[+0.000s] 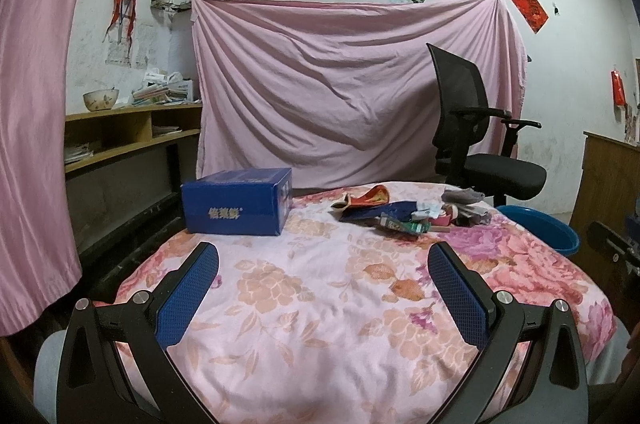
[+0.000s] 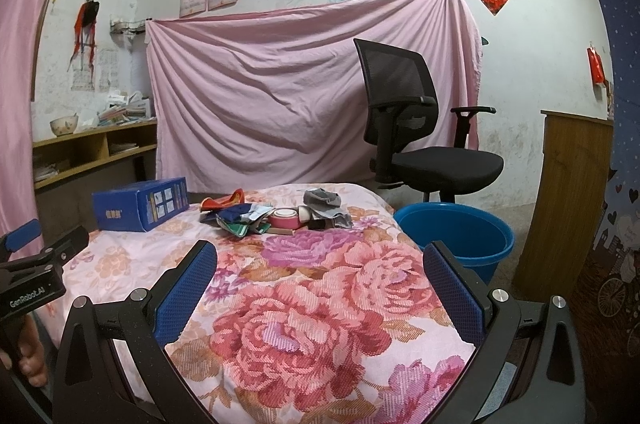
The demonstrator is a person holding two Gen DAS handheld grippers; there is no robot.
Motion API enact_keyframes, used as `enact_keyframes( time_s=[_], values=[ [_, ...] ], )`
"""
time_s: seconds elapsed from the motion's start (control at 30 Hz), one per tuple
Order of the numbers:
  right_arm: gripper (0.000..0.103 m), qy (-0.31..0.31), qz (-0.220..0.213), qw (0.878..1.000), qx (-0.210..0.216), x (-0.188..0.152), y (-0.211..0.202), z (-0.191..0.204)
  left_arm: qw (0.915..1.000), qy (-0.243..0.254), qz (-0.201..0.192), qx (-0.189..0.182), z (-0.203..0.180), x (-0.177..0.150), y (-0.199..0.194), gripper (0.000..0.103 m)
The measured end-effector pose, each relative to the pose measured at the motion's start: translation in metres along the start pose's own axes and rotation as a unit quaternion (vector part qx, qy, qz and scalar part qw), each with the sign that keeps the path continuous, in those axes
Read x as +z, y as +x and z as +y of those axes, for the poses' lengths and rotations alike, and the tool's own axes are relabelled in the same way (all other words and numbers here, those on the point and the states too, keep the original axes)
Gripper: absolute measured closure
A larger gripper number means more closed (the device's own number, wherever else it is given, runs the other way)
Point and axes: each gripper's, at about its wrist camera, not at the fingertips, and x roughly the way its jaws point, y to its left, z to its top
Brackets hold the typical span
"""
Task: Collect trash
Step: 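Move both tools to the trash, left toward the blue tube, right toward the grey mask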
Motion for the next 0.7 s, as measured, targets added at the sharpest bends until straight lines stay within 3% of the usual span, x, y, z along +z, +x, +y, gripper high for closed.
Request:
enact_keyframes(
  time_s=[0.37, 0.7],
  values=[
    [0.000, 0.000, -0.026, 1.000, -0.009, 0.039, 0.019, -0.021, 0.9991, 0.003, -0.033, -0.027, -0.016, 0.045, 0.045, 0.001],
    [0.000, -0.029, -0.045, 0.999, -0.004, 0.076, 0.085, -0.032, 0.9992, -0.003, -0.018, -0.037, -0.017, 0.072, 0.115, 0.001]
  ],
)
